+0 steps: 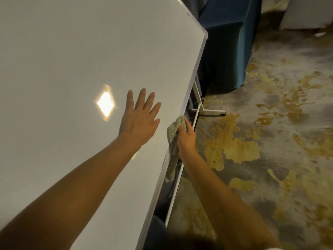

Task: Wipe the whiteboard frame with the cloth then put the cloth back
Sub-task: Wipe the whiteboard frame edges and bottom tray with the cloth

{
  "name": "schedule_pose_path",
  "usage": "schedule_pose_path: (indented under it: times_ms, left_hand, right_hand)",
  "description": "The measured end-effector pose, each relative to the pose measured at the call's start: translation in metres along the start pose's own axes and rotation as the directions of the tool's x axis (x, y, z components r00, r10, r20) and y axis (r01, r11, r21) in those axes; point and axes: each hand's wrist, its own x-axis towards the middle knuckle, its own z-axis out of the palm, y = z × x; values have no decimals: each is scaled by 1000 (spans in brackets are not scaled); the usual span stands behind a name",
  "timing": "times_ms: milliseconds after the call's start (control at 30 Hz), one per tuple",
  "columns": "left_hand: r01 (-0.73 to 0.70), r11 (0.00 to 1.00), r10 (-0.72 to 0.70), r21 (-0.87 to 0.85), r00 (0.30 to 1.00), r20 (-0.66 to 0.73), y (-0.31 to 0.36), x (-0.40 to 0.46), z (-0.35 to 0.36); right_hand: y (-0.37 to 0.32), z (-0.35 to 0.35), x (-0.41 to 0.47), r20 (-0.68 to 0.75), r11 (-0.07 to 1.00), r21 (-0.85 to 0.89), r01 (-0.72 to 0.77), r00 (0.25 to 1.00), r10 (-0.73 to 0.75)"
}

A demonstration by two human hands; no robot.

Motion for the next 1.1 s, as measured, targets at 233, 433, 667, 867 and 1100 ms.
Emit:
schedule_pose_path:
  times_ms: [233, 433, 667, 867, 1100]
  left_hand:
    - [49, 999, -49, 13, 999, 3, -12, -53, 9]
    - [49, 998, -49, 26, 999, 1, -19, -91, 15]
    - [19, 1000, -19, 10, 1000, 13, -24, -131, 13]
    - [5, 1000, -5, 10, 1000, -7, -27, -159, 14]
    - [-6, 1000, 7, 20, 1000, -8, -26, -191, 12]
  right_hand:
    - [38, 5, -57, 6, 1000, 10, -5, 1000, 4]
    - [61, 8, -92, -19, 999, 7, -32, 999, 32]
    - [84, 0, -141, 14, 996, -12, -89, 996, 89]
    - [106, -10, -183, 105, 988, -12, -155, 982, 156]
    - [115, -20, -225, 181, 949, 33, -314, 936, 303]
